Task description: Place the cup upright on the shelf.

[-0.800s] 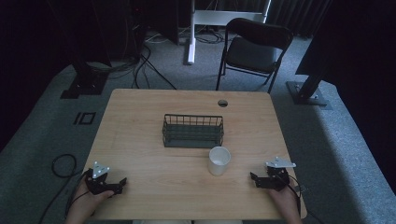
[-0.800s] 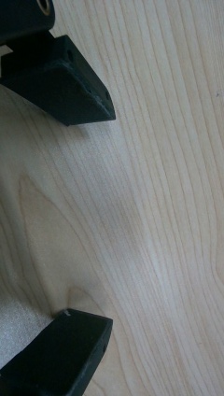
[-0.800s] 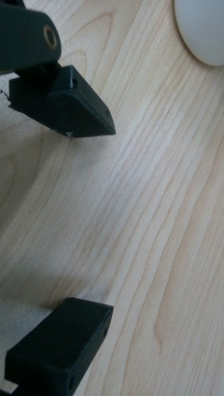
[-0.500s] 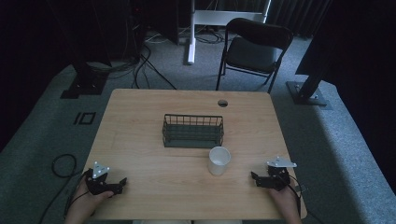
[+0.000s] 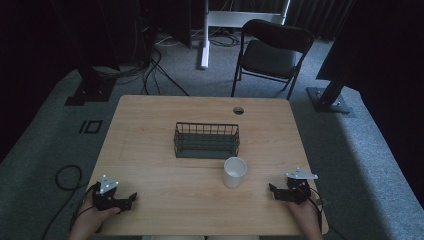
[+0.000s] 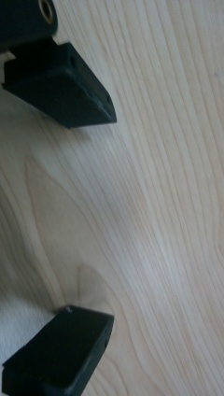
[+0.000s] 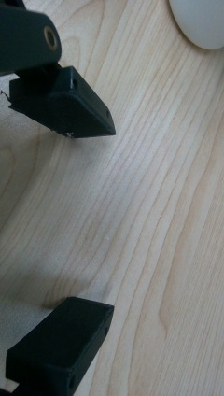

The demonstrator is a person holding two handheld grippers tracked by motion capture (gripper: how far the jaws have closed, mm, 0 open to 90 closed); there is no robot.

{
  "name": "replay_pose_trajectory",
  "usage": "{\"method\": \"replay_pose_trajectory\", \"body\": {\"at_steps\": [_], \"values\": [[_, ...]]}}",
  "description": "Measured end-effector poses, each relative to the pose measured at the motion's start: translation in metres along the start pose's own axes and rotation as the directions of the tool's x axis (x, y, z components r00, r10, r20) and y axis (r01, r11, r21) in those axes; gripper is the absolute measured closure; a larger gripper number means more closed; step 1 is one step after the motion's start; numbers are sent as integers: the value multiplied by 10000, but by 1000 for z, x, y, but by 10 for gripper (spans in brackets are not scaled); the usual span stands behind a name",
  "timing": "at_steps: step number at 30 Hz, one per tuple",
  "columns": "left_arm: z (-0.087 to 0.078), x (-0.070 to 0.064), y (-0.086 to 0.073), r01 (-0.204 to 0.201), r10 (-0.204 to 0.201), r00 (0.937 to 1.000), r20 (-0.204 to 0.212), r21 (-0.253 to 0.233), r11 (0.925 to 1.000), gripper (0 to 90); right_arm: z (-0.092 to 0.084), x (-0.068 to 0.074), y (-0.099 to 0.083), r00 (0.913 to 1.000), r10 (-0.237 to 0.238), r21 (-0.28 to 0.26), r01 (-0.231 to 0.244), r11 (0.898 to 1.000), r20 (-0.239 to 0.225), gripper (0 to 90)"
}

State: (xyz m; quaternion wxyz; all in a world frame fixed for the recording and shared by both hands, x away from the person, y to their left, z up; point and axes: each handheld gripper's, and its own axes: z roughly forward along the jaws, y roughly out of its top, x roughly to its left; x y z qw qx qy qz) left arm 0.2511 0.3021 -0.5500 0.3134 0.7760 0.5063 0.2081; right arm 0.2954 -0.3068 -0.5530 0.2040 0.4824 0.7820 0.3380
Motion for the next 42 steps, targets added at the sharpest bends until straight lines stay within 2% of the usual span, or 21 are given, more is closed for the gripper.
{"method": "replay_pose_trajectory", "body": {"at_steps": [2,4,7,10,12,14,19,23,26,28,33,34,38,40,42], "values": [[1,-3,1,-184,184,9997,141,-17,9998,62,0,0,0,10000,-5,-4,5,10000,0,120],[2,-6,3,-158,159,9996,252,-29,9999,63,0,0,0,10000,-4,-4,4,10000,-2,120],[5,-13,7,-468,466,9971,605,22,9989,64,0,0,0,10000,0,-2,0,10000,-1,120],[7,-18,10,-575,571,9964,625,46,9983,63,0,0,0,10000,-4,-3,4,10000,0,120],[9,-25,15,-1102,1093,9932,401,210,9937,63,0,0,0,10000,-5,-2,5,10000,3,119],[10,-31,19,-1343,1333,9901,437,206,9907,63,0,0,0,10000,0,0,0,10000,2,120],[15,-40,26,-1575,1565,9857,617,108,9875,63,0,0,0,10000,0,-1,0,10000,3,120],[22,-49,31,-1822,1798,9793,932,178,9831,63,0,0,0,10000,1,0,-1,10000,3,119],[22,-56,38,-1873,1864,9752,1195,-38,9823,63,0,0,0,10000,2,0,-2,10000,4,120],[23,-62,43,-1974,1982,9729,1190,-189,9802,63,0,0,0,10000,-1,-1,1,10000,2,119],[25,-77,51,-2339,2364,9614,1407,-344,9717,63,0,0,0,10000,27,-4,-27,10000,31,120],[25,-81,54,-2466,2495,9568,1494,-379,9684,63,0,0,0,10000,25,-4,-25,10000,31,120],[26,-93,63,-2589,2652,9461,1858,-578,9642,63,0,0,0,10000,29,-4,-29,10000,31,119],[28,-100,68,-2778,2851,9376,1991,-643,9585,63,0,0,0,10000,28,-4,-28,10000,31,120],[29,-106,72,-2864,2951,9326,2079,-712,9555,63,0,0,0,10000,29,-4,-29,10000,31,120]]}}
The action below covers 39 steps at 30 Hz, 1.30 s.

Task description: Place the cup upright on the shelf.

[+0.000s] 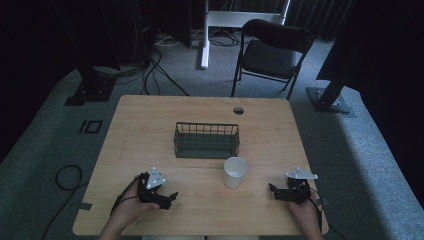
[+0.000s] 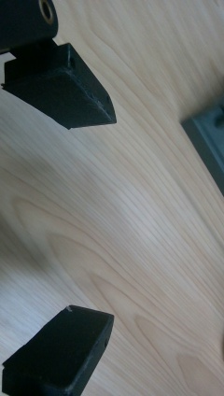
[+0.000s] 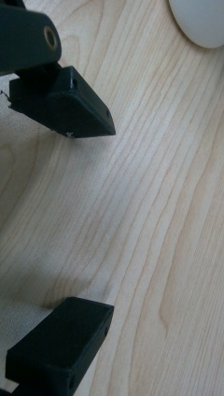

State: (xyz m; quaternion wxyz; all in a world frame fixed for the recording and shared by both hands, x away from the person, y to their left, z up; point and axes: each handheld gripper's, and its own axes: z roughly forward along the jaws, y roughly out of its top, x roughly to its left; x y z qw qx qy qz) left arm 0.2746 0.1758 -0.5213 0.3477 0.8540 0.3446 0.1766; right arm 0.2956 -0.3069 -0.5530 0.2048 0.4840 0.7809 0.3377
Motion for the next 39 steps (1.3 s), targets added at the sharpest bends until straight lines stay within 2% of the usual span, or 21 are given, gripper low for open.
{"method": "replay_pose_trajectory", "body": {"at_steps": [4,8,17,22,27,32,33,37,39], "values": [[9,-8,9,-236,236,9995,224,-19,9997,63,0,0,0,10000,-4,0,4,10000,1,120],[18,-18,18,-378,383,9971,655,-83,9993,63,0,0,0,10000,-2,-1,2,10000,1,119],[32,-34,38,-734,763,9927,935,-331,9967,63,0,0,0,10000,-8,-5,8,10000,0,119],[39,-44,48,-820,887,9877,1286,-566,9950,63,0,0,0,10000,-1,-1,1,10000,1,120],[48,-51,58,-1138,1197,9849,1253,-536,9921,63,0,0,0,10000,0,0,0,10000,2,119],[54,-55,67,-1196,1268,9827,1352,-602,9910,63,0,0,0,10000,0,2,0,10000,2,119],[56,-56,69,-1185,1268,9803,1512,-625,9910,63,0,0,0,10000,0,0,0,10000,3,119],[61,-59,75,-1013,1139,9786,1712,-807,9916,63,0,0,0,10000,2,0,-2,10000,1,119],[64,-62,79,-824,1004,9785,1800,-1051,9910,63,0,0,0,10000,3,-2,-3,10000,1,119]]}}
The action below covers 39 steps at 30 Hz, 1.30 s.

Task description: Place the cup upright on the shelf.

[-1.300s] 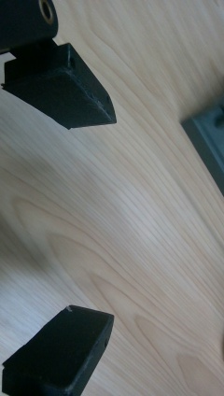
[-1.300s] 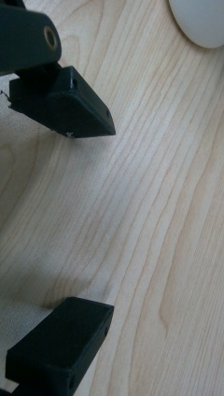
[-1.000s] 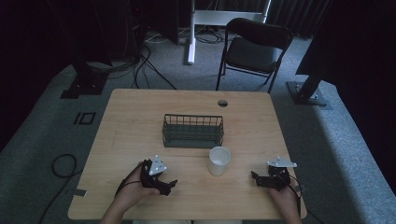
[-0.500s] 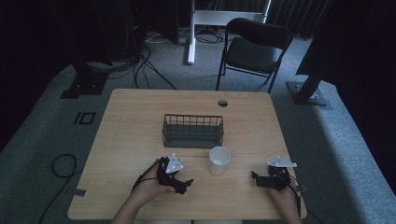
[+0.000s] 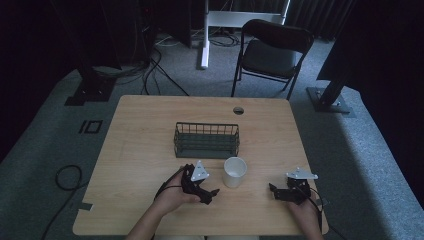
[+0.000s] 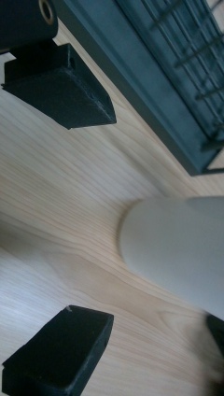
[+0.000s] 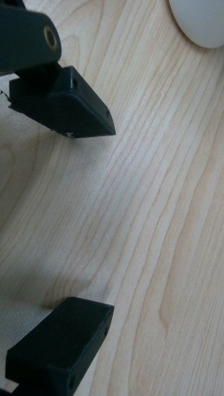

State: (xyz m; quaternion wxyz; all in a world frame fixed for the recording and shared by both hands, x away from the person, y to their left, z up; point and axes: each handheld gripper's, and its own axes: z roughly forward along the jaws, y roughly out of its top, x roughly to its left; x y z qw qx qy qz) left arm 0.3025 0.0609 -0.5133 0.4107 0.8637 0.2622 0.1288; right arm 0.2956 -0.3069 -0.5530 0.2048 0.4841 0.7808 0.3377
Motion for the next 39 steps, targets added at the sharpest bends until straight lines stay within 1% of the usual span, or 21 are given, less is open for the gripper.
{"method": "replay_pose_trajectory", "body": {"at_steps": [1,2,3,5,7,10,15,17,18,20,23,25,27,28,29,30,33,35,39], "values": [[0,0,0,0,0,10000,0,0,10000,63,0,0,0,10000,0,0,0,10000,0,119],[3,-2,4,45,-44,10000,70,-207,9998,63,0,0,0,10000,1,0,-1,10000,0,119],[4,-2,5,83,-82,10000,45,-309,9995,63,0,0,0,10000,-1,0,1,10000,0,119],[5,-3,7,80,-77,9999,97,-345,9994,63,0,0,0,10000,0,0,0,10000,1,119],[7,-4,10,278,-269,9995,151,-626,9977,64,0,0,0,10000,-1,9,1,10000,1,120],[9,-5,12,270,-250,9994,254,-851,9960,68,0,0,0,10000,4,12,-4,10000,2,119],[14,-8,17,259,-221,9990,400,-975,9949,68,0,0,0,10000,-1,1,1,10000,2,119],[16,-9,19,369,-318,9984,473,-1115,9931,68,0,0,0,10000,-3,1,3,10000,2,119],[17,-10,21,318,-260,9983,513,-1154,9928,68,0,0,0,10000,-1,2,1,10000,1,119],[19,-11,23,256,-203,9988,442,-1225,9921,68,0,0,0,10000,-2,0,2,10000,2,120],[22,-12,26,281,-214,9984,519,-1317,9909,68,0,0,0,10000,-2,0,2,10000,2,120],[24,-14,28,333,-264,9984,509,-1394,9897,68,0,0,0,10000,0,2,0,10000,2,120],[26,-14,30,298,-232,9987,457,-1498,9883,68,0,0,0,10000,0,3,0,10000,2,120],[27,-15,32,380,-306,9983,500,-1541,9873,76,0,0,0,10000,-2,1,2,10000,1,119],[29,-16,33,380,-304,9982,511,-1556,9871,77,0,0,0,10000,-1,1,1,10000,2,119],[30,-16,34,297,-215,9984,528,-1594,9868,77,0,0,0,10000,0,2,0,10000,1,120],[34,-17,38,373,-278,9980,561,-1767,9836,77,0,0,0,10000,0,0,0,10000,1,120],[37,-16,41,648,-527,9965,655,-1999,9777,77,0,0,0,10000,-2,0,2,10000,1,120],[43,-16,42,759,-639,9961,616,-2190,9728,77,0,0,0,10000,-2,0,2,10000,0,120]]}}
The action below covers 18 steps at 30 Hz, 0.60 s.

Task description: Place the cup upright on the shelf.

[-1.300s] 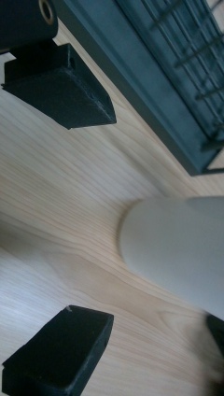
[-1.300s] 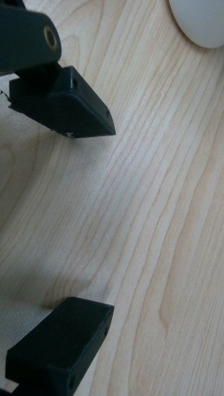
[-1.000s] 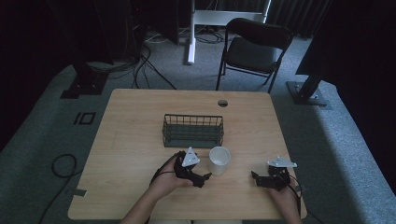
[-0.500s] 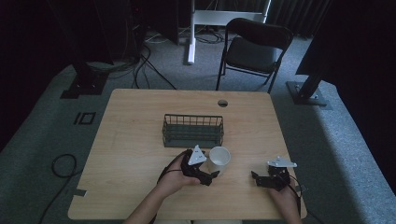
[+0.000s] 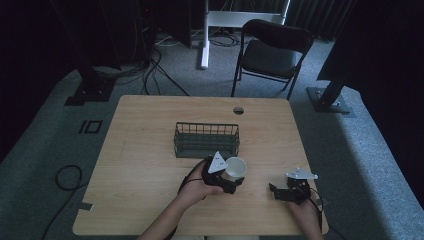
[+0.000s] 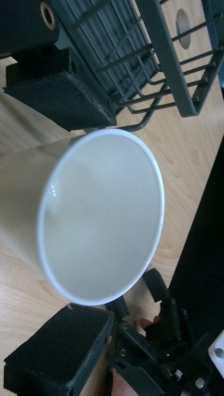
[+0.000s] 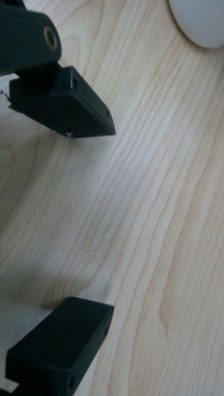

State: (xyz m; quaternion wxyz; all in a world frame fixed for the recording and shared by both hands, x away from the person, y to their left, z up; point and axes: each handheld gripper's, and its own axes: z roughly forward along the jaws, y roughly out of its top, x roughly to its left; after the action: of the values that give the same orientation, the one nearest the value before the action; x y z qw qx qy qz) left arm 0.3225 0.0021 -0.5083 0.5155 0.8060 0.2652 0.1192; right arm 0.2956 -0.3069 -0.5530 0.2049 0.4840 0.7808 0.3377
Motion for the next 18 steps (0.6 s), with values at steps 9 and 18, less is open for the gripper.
{"method": "replay_pose_trajectory", "body": {"at_steps": [9,18], "values": [[10,-4,-6,-136,121,9994,-319,-459,9989,109,0,0,0,10000,-4,7,4,10000,1,120],[12,-3,-6,-418,377,9979,-532,-796,9959,194,0,0,0,10000,3,0,-3,10000,0,120]]}}
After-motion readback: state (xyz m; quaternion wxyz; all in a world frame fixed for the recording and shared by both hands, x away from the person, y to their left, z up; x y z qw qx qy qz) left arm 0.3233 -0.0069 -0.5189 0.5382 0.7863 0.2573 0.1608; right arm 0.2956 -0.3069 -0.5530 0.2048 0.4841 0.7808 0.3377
